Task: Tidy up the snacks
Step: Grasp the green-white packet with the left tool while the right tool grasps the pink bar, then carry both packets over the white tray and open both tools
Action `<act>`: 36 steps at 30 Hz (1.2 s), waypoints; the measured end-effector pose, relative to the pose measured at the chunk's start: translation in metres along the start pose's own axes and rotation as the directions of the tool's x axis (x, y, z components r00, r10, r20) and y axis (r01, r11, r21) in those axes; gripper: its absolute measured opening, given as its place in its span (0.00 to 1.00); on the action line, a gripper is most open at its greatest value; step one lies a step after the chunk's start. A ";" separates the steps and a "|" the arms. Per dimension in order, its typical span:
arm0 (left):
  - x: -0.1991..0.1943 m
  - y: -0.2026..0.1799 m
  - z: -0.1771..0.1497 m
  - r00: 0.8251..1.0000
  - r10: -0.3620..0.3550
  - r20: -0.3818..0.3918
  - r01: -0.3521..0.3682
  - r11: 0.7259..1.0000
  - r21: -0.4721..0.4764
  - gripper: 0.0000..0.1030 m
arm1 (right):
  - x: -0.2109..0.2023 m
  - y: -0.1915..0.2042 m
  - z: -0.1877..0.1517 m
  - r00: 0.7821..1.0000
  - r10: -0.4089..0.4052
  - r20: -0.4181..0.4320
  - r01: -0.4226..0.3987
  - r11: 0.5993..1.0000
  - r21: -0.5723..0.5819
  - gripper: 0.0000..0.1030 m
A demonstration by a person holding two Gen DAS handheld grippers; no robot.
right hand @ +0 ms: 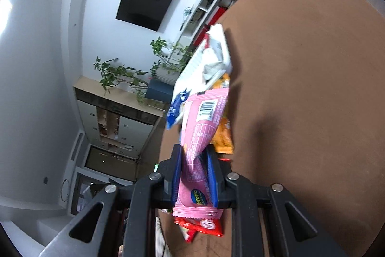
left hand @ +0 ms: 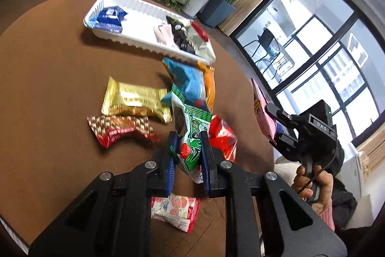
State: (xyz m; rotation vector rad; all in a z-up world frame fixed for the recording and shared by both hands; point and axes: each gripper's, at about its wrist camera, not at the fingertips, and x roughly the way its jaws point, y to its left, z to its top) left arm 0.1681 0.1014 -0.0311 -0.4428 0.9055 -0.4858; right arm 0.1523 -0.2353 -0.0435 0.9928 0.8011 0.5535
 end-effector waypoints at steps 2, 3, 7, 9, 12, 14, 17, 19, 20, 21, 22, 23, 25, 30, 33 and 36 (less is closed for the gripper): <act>-0.003 0.002 0.007 1.000 -0.004 0.011 0.004 1.000 -0.010 0.16 | 0.003 0.007 0.003 1.000 0.008 -0.002 -0.008 1.000 -0.014 0.21; -0.004 0.002 0.011 1.000 -0.006 0.016 0.006 1.000 -0.014 0.16 | 0.005 0.011 0.005 1.000 0.010 -0.006 -0.010 1.000 -0.023 0.21; -0.005 0.006 0.028 1.000 -0.004 0.031 0.004 1.000 -0.024 0.16 | 0.015 0.023 0.015 1.000 0.007 -0.018 -0.008 0.999 -0.049 0.21; -0.005 0.007 0.035 0.999 -0.010 0.035 0.011 0.999 -0.034 0.16 | 0.022 0.028 0.020 1.000 0.007 -0.027 -0.009 0.998 -0.058 0.21; -0.002 0.010 0.050 0.999 -0.017 0.043 0.019 0.999 -0.047 0.16 | 0.036 0.036 0.029 0.999 -0.005 -0.046 0.001 0.997 -0.078 0.21; 0.003 0.013 0.062 0.999 -0.009 0.043 0.011 0.999 -0.049 0.16 | 0.044 0.040 0.035 0.998 -0.012 -0.060 0.007 0.996 -0.090 0.21; 0.011 0.016 0.079 0.999 -0.003 0.042 0.005 0.999 -0.050 0.16 | 0.062 0.048 0.043 0.996 -0.028 -0.080 0.019 0.993 -0.112 0.21; 0.016 0.016 0.091 0.999 0.008 0.043 -0.006 0.999 -0.043 0.16 | 0.074 0.052 0.049 0.995 -0.037 -0.092 0.026 0.992 -0.124 0.21; 0.018 0.016 0.096 0.999 0.010 0.044 -0.008 0.999 -0.044 0.16 | 0.080 0.053 0.051 0.995 -0.041 -0.096 0.029 0.991 -0.130 0.21; 0.022 0.017 0.102 0.999 0.012 0.042 -0.010 0.999 -0.046 0.16 | 0.087 0.055 0.054 0.994 -0.046 -0.100 0.032 0.990 -0.137 0.21; 0.026 0.017 0.109 0.999 0.019 0.039 -0.017 0.999 -0.042 0.16 | 0.095 0.058 0.058 0.993 -0.051 -0.106 0.036 0.989 -0.143 0.21; 0.030 0.018 0.114 0.999 0.027 0.039 -0.026 0.999 -0.038 0.16 | 0.102 0.060 0.061 0.992 -0.055 -0.111 0.038 0.988 -0.147 0.21; 0.038 0.022 0.126 0.999 0.040 0.035 -0.039 0.998 -0.041 0.16 | 0.117 0.064 0.068 0.991 -0.071 -0.117 0.051 0.986 -0.161 0.21; 0.067 0.038 0.153 0.998 0.069 0.013 -0.068 0.995 -0.070 0.16 | 0.155 0.064 0.087 0.986 -0.100 -0.133 0.076 0.982 -0.171 0.21; 0.084 0.046 0.169 0.995 0.100 0.003 -0.100 0.993 -0.066 0.16 | 0.176 0.063 0.100 0.982 -0.120 -0.143 0.095 0.980 -0.173 0.21; 0.096 0.048 0.179 0.993 0.121 0.002 -0.121 0.991 -0.055 0.16 | 0.194 0.064 0.112 0.978 -0.155 -0.138 0.126 0.972 -0.198 0.21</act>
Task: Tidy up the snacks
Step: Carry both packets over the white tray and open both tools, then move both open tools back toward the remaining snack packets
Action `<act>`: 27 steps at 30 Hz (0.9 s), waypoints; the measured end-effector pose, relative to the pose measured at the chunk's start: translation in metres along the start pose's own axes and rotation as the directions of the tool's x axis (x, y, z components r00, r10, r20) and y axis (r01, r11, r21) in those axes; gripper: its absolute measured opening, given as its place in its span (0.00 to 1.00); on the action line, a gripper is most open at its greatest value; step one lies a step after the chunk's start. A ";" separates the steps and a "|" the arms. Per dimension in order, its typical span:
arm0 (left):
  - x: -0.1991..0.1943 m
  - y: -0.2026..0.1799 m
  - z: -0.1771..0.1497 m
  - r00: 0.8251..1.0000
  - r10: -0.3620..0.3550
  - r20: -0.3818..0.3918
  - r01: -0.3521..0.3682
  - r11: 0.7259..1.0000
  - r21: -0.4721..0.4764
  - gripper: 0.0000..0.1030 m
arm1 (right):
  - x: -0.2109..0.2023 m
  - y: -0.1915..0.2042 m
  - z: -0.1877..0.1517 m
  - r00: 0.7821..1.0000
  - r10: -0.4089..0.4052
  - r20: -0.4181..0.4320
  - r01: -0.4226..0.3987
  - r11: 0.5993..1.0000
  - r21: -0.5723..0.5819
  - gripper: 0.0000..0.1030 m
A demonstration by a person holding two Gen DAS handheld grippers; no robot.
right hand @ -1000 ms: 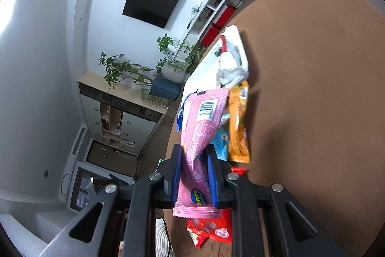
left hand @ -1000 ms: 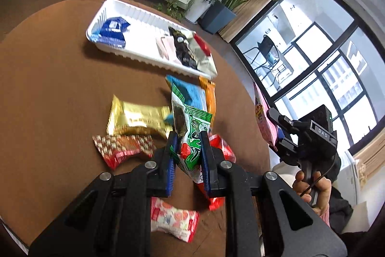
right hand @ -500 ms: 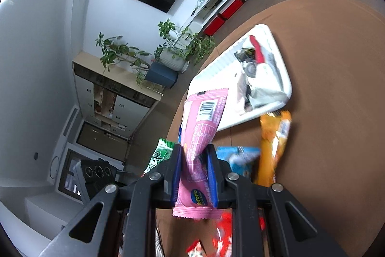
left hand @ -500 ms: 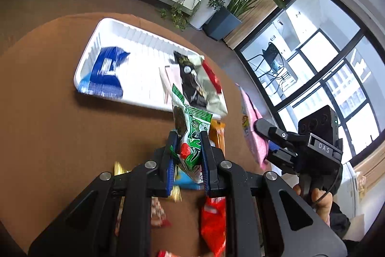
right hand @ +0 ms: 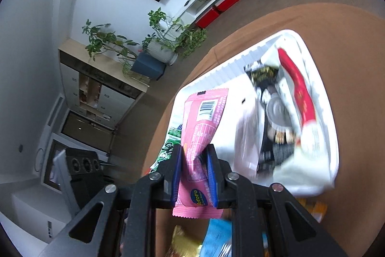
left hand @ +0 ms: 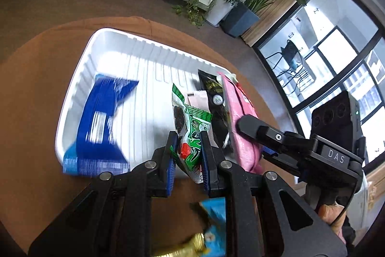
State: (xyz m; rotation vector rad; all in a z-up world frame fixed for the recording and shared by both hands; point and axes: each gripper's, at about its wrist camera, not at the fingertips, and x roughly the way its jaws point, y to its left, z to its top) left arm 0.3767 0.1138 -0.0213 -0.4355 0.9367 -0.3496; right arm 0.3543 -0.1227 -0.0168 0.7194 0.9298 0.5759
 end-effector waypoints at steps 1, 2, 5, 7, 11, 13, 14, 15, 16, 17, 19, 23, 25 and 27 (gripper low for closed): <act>0.004 0.001 0.003 1.000 0.008 0.001 -0.008 1.000 0.003 0.16 | 0.005 -0.001 0.005 1.000 -0.014 0.003 0.014 1.000 -0.006 0.21; 0.008 0.002 0.007 1.000 0.022 0.005 -0.022 1.000 0.005 0.16 | 0.010 -0.001 0.009 1.000 -0.023 0.001 0.023 1.000 -0.008 0.21; 0.017 0.002 0.014 0.999 0.050 0.012 -0.050 0.999 0.018 0.17 | 0.025 -0.003 0.020 0.998 -0.058 -0.006 0.058 0.998 -0.017 0.24; 0.023 0.003 0.016 0.996 0.087 0.018 -0.087 0.996 0.028 0.19 | 0.032 -0.004 0.024 0.997 -0.072 -0.006 0.072 0.997 -0.026 0.24; 0.029 0.005 0.016 0.994 0.112 0.017 -0.112 0.993 0.026 0.32 | 0.032 -0.001 0.021 0.995 -0.096 0.007 0.097 0.993 -0.061 0.26; 0.030 0.004 0.014 0.992 0.125 0.025 -0.125 0.991 0.035 0.38 | 0.028 0.001 0.017 0.995 -0.097 0.014 0.098 0.992 -0.076 0.30; 0.028 0.004 0.013 0.991 0.128 0.031 -0.129 0.991 0.038 0.41 | 0.026 0.001 0.015 0.995 -0.100 0.018 0.101 0.991 -0.083 0.32; 0.025 0.004 0.012 0.991 0.125 0.040 -0.126 0.991 0.040 0.42 | 0.022 0.003 0.013 0.995 -0.101 0.022 0.102 0.990 -0.093 0.33; 0.024 0.004 0.011 0.992 0.122 0.044 -0.123 0.992 0.040 0.42 | 0.019 0.004 0.010 0.995 -0.100 0.025 0.101 0.990 -0.098 0.35; 0.021 0.004 0.010 0.991 0.122 0.045 -0.124 0.991 0.040 0.42 | 0.015 0.005 0.009 0.995 -0.096 0.029 0.098 0.990 -0.102 0.36; 0.015 0.004 0.008 0.991 0.121 0.052 -0.123 0.991 0.045 0.42 | 0.004 0.009 0.004 0.996 -0.084 0.042 0.089 0.990 -0.112 0.38; -0.006 -0.004 -0.007 0.991 0.109 0.078 -0.112 0.992 0.048 0.45 | -0.020 0.017 -0.006 0.995 -0.073 0.072 0.082 0.987 -0.136 0.44; -0.022 -0.005 -0.019 0.991 0.094 0.091 -0.098 0.994 0.045 0.46 | -0.034 0.022 -0.012 0.995 -0.056 0.082 0.068 0.987 -0.147 0.45; -0.035 -0.006 -0.030 0.991 0.085 0.099 -0.091 0.995 0.049 0.46 | -0.049 0.028 -0.022 0.994 -0.050 0.095 0.065 0.984 -0.163 0.49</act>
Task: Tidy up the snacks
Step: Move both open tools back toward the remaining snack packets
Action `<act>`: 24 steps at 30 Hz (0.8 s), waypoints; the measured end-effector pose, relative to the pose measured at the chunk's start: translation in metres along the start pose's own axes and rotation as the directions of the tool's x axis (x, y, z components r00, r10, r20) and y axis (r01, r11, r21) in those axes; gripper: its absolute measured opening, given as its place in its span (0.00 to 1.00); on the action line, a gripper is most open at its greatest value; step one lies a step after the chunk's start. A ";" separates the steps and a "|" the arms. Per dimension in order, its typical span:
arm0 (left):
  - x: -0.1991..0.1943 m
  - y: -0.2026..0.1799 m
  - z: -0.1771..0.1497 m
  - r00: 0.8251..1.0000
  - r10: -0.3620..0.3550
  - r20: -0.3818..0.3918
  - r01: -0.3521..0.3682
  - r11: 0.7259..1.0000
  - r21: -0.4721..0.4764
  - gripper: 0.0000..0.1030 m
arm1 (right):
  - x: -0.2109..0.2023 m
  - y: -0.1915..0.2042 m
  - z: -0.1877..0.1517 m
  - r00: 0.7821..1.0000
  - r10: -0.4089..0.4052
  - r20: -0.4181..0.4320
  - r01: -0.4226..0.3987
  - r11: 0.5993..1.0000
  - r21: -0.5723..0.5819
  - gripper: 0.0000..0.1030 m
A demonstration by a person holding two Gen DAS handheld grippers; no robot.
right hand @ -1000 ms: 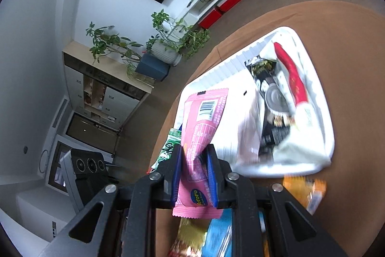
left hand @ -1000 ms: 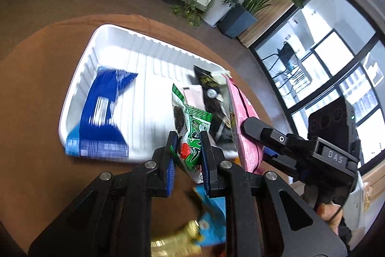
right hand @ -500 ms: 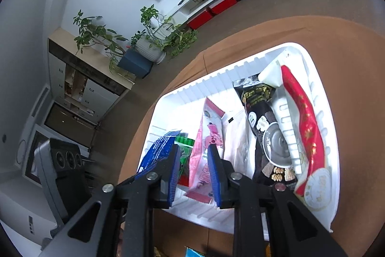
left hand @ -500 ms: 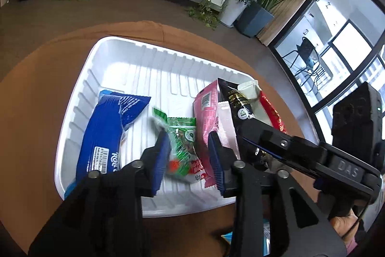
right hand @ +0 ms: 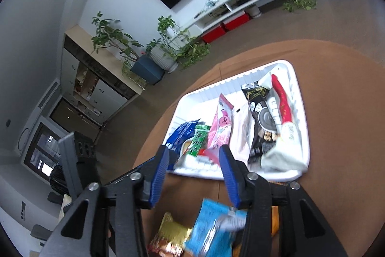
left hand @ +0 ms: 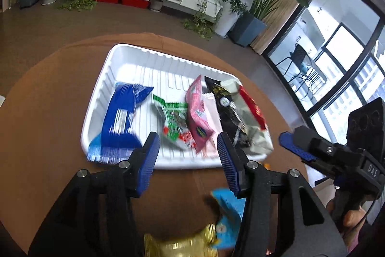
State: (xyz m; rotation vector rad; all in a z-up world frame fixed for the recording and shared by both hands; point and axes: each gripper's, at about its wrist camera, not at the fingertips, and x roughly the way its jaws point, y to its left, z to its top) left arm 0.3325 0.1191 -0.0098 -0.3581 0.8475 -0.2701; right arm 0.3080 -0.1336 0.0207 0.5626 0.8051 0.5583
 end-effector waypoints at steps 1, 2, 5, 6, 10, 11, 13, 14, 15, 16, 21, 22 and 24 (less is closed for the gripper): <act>-0.010 -0.002 -0.010 1.000 0.000 0.006 0.000 1.000 0.004 0.46 | -0.010 0.004 -0.005 1.000 0.001 0.009 -0.001 1.000 -0.014 0.53; -0.017 -0.003 -0.016 1.000 0.000 0.010 0.000 1.000 0.006 0.46 | -0.018 0.006 -0.010 1.000 -0.001 0.018 0.001 1.000 -0.023 0.56; -0.037 -0.010 -0.035 1.000 0.001 0.011 -0.001 1.000 0.025 0.46 | -0.043 0.015 -0.030 0.999 -0.011 0.034 0.013 0.998 -0.056 0.61; -0.042 -0.011 -0.043 1.000 0.004 0.009 -0.005 1.000 0.031 0.46 | -0.049 0.017 -0.038 0.999 -0.020 0.036 0.022 0.997 -0.068 0.62; -0.061 -0.017 -0.075 1.000 0.007 -0.005 -0.006 0.999 0.053 0.50 | -0.066 0.023 -0.077 0.998 -0.061 0.026 0.063 0.992 -0.113 0.68; -0.065 -0.018 -0.083 1.000 0.009 -0.007 -0.009 0.998 0.060 0.52 | -0.066 0.022 -0.087 0.997 -0.073 0.019 0.075 0.990 -0.121 0.68; -0.074 -0.021 -0.103 1.000 0.013 -0.020 -0.011 0.997 0.080 0.52 | -0.068 0.022 -0.109 0.995 -0.104 -0.004 0.102 0.985 -0.139 0.68; -0.076 -0.022 -0.111 0.999 0.016 -0.030 -0.014 0.996 0.089 0.52 | -0.067 0.023 -0.119 0.994 -0.111 -0.014 0.108 0.984 -0.143 0.68; -0.078 -0.024 -0.119 0.999 0.022 -0.040 -0.018 0.995 0.097 0.52 | -0.067 0.020 -0.129 0.993 -0.117 -0.028 0.112 0.982 -0.149 0.68; -0.082 -0.026 -0.131 0.998 0.025 -0.054 -0.019 0.994 0.106 0.52 | -0.065 0.019 -0.138 0.991 -0.128 -0.042 0.120 0.980 -0.157 0.68; -0.096 -0.027 -0.175 0.993 0.034 -0.111 -0.023 0.995 0.100 0.52 | -0.055 0.015 -0.163 0.984 -0.160 -0.082 0.144 0.975 -0.170 0.68; -0.100 -0.026 -0.184 0.992 0.033 -0.126 -0.023 0.996 0.083 0.52 | -0.054 0.015 -0.167 0.983 -0.162 -0.089 0.145 0.974 -0.171 0.68; -0.105 -0.025 -0.196 0.989 0.017 -0.149 -0.009 0.998 0.058 0.52 | -0.052 0.015 -0.171 0.982 -0.164 -0.094 0.146 0.974 -0.173 0.68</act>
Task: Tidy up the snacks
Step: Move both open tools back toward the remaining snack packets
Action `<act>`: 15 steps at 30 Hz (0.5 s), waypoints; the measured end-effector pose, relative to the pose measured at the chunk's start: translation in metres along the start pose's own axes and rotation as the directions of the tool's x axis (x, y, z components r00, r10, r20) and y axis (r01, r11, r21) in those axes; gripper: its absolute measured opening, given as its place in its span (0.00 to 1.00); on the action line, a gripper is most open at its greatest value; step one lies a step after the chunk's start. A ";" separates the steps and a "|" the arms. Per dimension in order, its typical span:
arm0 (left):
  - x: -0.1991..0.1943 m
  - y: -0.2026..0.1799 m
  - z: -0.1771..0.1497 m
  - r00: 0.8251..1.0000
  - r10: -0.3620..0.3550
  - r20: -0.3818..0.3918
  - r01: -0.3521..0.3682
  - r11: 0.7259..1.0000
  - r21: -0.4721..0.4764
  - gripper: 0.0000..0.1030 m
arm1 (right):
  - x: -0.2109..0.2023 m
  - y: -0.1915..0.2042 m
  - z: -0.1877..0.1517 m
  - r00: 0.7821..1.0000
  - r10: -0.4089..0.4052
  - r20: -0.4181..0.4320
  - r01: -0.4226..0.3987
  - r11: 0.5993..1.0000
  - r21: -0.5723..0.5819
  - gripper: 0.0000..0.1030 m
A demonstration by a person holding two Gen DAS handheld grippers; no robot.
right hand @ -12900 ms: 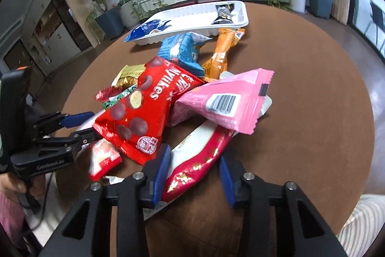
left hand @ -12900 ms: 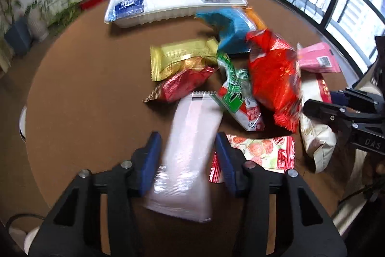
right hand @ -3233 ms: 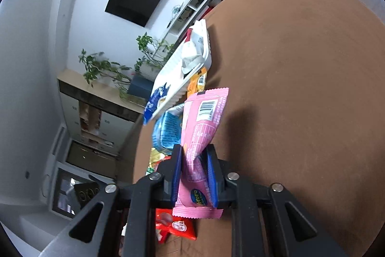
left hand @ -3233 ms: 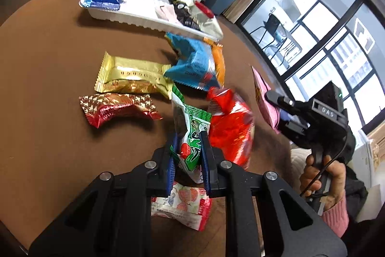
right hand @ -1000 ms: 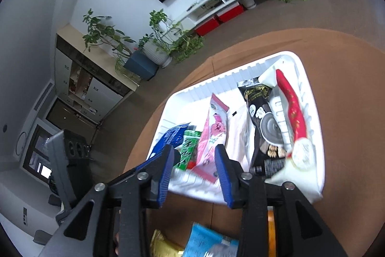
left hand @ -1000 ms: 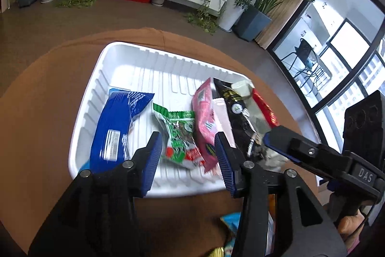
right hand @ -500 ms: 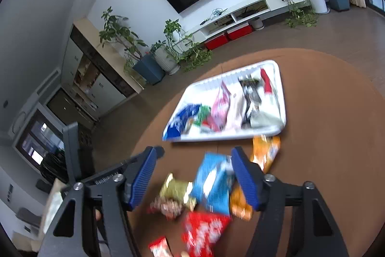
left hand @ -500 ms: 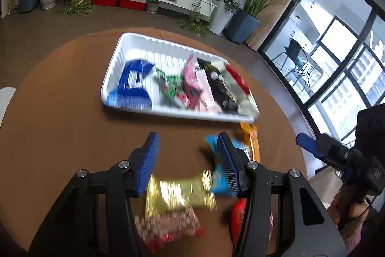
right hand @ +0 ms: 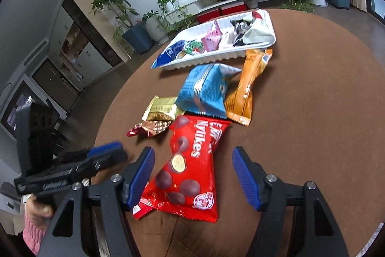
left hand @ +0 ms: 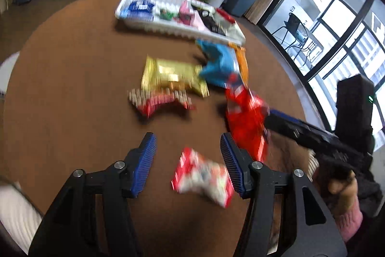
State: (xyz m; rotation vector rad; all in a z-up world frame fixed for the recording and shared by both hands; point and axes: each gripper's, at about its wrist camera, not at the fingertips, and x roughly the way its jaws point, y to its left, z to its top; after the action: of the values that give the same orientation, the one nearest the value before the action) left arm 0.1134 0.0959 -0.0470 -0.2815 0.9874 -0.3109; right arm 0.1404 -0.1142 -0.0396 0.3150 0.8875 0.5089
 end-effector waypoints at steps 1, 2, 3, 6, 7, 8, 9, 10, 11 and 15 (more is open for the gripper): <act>-0.003 0.000 -0.009 1.000 -0.018 -0.015 0.018 1.000 -0.015 0.53 | 0.000 0.001 -0.002 1.000 -0.001 -0.001 0.001 1.000 -0.004 0.68; -0.006 -0.001 -0.016 0.999 -0.025 -0.029 0.024 0.999 -0.024 0.55 | 0.000 0.002 -0.003 1.000 -0.003 0.000 0.003 1.000 -0.009 0.68; -0.008 -0.001 -0.023 0.999 -0.029 -0.042 0.028 0.999 -0.032 0.58 | -0.001 0.003 -0.004 1.000 -0.005 0.002 0.005 1.000 -0.014 0.68; -0.009 -0.002 -0.037 0.995 -0.055 -0.081 0.050 0.997 -0.058 0.58 | -0.001 0.006 -0.009 1.000 -0.003 0.002 0.003 1.000 -0.022 0.68; -0.010 -0.003 -0.044 0.993 -0.071 -0.089 0.065 0.996 -0.069 0.58 | 0.000 0.006 -0.011 1.000 -0.006 0.003 0.006 1.000 -0.024 0.70; -0.009 -0.004 -0.047 0.993 -0.078 -0.093 0.071 0.995 -0.072 0.58 | 0.000 0.007 -0.012 1.000 -0.006 0.003 0.006 1.000 -0.023 0.71; -0.008 -0.007 -0.048 0.992 -0.081 -0.095 0.075 0.995 -0.069 0.58 | 0.000 0.006 -0.013 1.000 0.001 0.001 -0.001 1.000 -0.019 0.71; -0.006 -0.010 -0.049 0.992 -0.082 -0.098 0.076 0.995 -0.060 0.58 | 0.001 0.007 -0.013 1.000 0.001 0.000 -0.001 1.000 -0.017 0.71; -0.005 -0.013 -0.049 0.991 -0.085 -0.100 0.080 0.995 -0.055 0.58 | 0.001 0.006 -0.013 1.000 -0.001 -0.001 0.001 1.000 -0.016 0.71; 0.006 -0.024 -0.044 0.993 -0.070 -0.090 0.069 0.997 -0.020 0.59 | -0.001 0.005 -0.012 1.000 -0.003 0.008 0.003 1.000 -0.014 0.71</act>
State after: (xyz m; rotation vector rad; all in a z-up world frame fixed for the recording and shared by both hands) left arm 0.0763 0.0680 -0.0654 -0.3198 1.0721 -0.3817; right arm 0.1290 -0.1099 -0.0441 0.3029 0.8767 0.5103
